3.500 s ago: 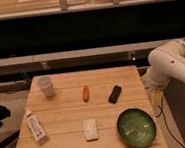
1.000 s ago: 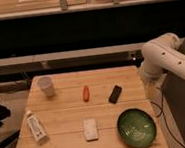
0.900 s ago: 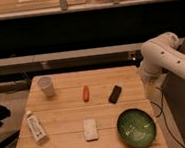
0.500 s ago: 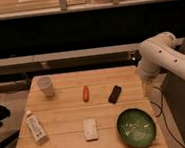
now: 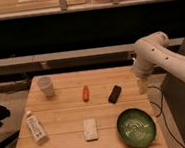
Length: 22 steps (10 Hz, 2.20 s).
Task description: Push the eraser across the table
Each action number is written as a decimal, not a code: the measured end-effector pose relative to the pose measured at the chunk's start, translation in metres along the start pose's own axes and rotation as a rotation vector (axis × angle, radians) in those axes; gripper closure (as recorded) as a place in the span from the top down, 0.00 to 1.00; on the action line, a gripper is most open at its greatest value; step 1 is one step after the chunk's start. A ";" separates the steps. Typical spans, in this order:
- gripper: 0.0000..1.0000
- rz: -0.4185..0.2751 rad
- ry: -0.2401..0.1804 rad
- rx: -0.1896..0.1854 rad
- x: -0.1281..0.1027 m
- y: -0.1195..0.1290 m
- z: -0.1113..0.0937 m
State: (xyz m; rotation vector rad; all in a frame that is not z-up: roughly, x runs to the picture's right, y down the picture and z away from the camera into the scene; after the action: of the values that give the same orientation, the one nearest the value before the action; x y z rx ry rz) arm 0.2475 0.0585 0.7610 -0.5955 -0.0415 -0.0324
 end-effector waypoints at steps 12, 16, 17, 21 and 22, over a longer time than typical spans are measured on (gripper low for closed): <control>0.80 -0.024 -0.044 -0.013 -0.016 -0.023 0.049; 0.80 -0.028 -0.055 -0.021 -0.016 -0.025 0.065; 0.80 -0.035 -0.058 -0.022 -0.020 -0.027 0.070; 0.80 -0.046 -0.059 -0.029 -0.021 -0.028 0.079; 0.80 -0.051 -0.060 -0.030 -0.022 -0.028 0.080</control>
State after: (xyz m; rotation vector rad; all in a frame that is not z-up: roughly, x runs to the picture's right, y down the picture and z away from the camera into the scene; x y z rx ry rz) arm 0.2217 0.0807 0.8419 -0.6257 -0.1146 -0.0645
